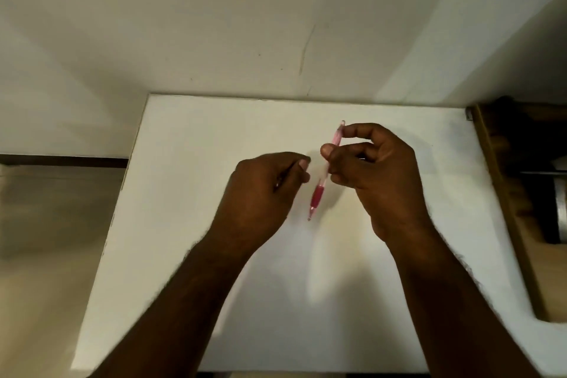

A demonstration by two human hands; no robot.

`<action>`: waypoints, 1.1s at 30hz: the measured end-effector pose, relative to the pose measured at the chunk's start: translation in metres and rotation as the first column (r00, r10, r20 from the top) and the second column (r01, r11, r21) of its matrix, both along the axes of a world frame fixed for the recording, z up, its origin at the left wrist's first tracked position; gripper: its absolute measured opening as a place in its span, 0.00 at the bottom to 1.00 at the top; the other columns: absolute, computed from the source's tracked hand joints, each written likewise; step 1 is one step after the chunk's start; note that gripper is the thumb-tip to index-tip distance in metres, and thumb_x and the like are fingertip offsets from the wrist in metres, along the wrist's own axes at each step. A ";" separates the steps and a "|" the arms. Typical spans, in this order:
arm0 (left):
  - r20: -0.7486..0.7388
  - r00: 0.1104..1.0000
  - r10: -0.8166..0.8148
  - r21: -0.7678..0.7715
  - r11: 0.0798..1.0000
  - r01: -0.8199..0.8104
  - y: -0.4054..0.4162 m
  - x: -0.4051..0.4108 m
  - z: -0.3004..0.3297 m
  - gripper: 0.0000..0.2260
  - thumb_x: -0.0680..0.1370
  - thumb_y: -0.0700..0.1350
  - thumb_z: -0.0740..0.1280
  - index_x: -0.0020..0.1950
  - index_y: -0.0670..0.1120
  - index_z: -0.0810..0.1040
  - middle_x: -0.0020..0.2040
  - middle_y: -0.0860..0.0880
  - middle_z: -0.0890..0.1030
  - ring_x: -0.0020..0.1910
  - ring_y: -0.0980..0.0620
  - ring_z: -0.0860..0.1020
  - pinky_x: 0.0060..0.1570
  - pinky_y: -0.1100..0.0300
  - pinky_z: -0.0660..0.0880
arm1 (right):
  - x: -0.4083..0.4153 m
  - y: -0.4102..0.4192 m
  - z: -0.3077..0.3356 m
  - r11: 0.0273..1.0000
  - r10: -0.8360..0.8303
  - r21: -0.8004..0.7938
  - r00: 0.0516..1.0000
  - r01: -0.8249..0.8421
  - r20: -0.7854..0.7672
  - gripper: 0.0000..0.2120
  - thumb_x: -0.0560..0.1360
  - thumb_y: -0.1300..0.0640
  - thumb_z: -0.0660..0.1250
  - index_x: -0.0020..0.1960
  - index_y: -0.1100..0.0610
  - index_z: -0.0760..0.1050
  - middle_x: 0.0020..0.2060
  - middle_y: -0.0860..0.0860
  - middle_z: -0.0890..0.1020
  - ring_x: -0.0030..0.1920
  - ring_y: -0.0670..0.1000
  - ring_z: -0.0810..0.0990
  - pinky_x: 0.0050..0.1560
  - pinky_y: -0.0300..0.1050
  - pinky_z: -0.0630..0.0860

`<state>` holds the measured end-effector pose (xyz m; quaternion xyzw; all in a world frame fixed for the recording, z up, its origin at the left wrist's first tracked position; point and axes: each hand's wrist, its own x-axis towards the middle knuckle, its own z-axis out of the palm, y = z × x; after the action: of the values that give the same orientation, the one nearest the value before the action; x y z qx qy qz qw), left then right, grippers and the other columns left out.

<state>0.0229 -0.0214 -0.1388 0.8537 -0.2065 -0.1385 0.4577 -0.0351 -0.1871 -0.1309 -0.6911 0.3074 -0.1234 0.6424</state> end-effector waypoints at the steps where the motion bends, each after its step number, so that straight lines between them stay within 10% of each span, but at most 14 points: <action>1: 0.025 0.998 0.053 0.016 0.998 -0.053 0.002 0.003 0.000 0.10 0.82 0.51 0.64 0.54 0.53 0.85 0.44 0.56 0.87 0.44 0.58 0.84 0.44 0.62 0.80 | 0.000 -0.002 -0.003 0.994 -0.017 -0.109 0.998 0.010 -0.060 0.13 0.69 0.51 0.81 0.51 0.47 0.82 0.37 0.49 0.88 0.37 0.52 0.88 0.45 0.56 0.85; 7: 0.148 0.973 0.179 0.253 0.944 -0.212 0.019 0.016 -0.009 0.09 0.78 0.48 0.69 0.56 0.53 0.85 0.49 0.54 0.85 0.50 0.53 0.82 0.50 0.60 0.73 | 0.006 0.000 -0.024 0.814 0.025 -0.524 0.918 -0.249 -0.396 0.16 0.69 0.45 0.80 0.53 0.50 0.85 0.42 0.47 0.88 0.43 0.50 0.85 0.48 0.45 0.78; 33: 0.081 0.982 0.170 0.321 0.928 -0.187 0.021 0.019 -0.016 0.07 0.77 0.50 0.71 0.54 0.55 0.85 0.48 0.55 0.83 0.48 0.54 0.81 0.46 0.61 0.70 | -0.006 0.064 -0.034 0.566 0.215 -0.625 0.828 -0.538 -0.518 0.12 0.79 0.43 0.68 0.52 0.50 0.83 0.45 0.48 0.86 0.43 0.50 0.84 0.55 0.44 0.79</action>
<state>0.0423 -0.0006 -0.1544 0.9363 -0.1140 -0.1066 0.3146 -0.0411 -0.1226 -0.1651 -0.9520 0.1899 0.0426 0.2362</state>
